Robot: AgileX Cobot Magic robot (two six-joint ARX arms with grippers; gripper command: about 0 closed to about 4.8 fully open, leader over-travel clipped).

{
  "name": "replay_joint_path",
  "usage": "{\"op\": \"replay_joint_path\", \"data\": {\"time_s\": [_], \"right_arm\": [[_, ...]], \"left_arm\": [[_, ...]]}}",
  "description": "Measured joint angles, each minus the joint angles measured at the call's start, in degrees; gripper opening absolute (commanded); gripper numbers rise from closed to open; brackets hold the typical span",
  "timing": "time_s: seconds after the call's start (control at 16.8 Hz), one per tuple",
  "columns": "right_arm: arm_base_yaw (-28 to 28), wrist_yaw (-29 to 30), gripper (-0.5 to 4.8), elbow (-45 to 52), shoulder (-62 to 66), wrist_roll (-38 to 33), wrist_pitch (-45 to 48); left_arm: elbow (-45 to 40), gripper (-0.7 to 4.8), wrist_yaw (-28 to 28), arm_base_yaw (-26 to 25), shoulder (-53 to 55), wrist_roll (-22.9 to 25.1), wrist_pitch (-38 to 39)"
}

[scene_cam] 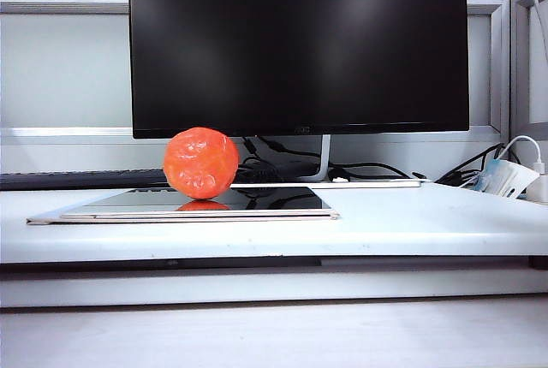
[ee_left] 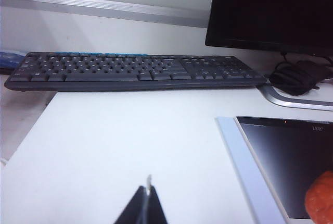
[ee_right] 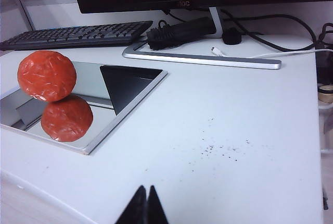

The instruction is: Place the orange on the center of the mirror.

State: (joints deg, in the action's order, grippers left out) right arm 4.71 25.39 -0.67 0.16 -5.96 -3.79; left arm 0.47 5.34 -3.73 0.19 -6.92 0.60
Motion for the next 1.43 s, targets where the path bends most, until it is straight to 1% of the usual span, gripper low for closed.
{"op": "replay_joint_path", "data": {"time_s": [0.53, 0.59, 0.65, 0.77, 0.83, 0.89, 1.01, 1.07, 1.43], "right_arm": [[0.0, -0.42, 0.0, 0.0, 0.0, 0.37, 0.0], [0.02, -3.48, 0.0, 0.0, 0.0, 1.95, 0.0], [0.0, -11.26, 0.0, 0.0, 0.0, 3.93, -0.09], [-0.02, -21.4, 0.0, 0.0, 0.0, 4.52, -0.33], [-0.02, -25.24, 0.0, 0.0, 0.0, 4.55, -0.31], [-0.02, -27.3, 0.0, 0.0, 0.0, 4.55, -0.31], [-0.02, -29.57, 0.0, 0.0, 0.0, 4.72, -0.31], [-0.02, -29.79, 0.0, 0.0, 0.0, 4.76, -0.31], [0.0, -29.24, 0.0, 0.0, 0.0, 4.46, -0.28]], "left_arm": [[0.0, -0.05, 0.0, -0.11, 0.0, 0.0, 0.0], [0.0, -0.05, 0.0, -0.11, 0.0, 0.02, 0.0], [0.0, -0.05, 0.0, -0.11, 0.0, 0.0, 0.0], [0.0, -0.05, 0.0, -0.11, 0.0, 0.02, 0.0], [0.0, -0.05, 0.0, -0.11, 0.0, 0.02, 0.0], [0.0, -0.05, 0.0, -0.11, 0.0, 0.0, 0.0], [0.0, -0.05, 0.0, -0.11, 0.0, 0.02, 0.0], [0.0, -0.05, 0.0, -0.11, 0.0, 0.0, 0.0], [0.0, -0.05, 0.0, -0.11, 0.0, 0.0, 0.0]]}}
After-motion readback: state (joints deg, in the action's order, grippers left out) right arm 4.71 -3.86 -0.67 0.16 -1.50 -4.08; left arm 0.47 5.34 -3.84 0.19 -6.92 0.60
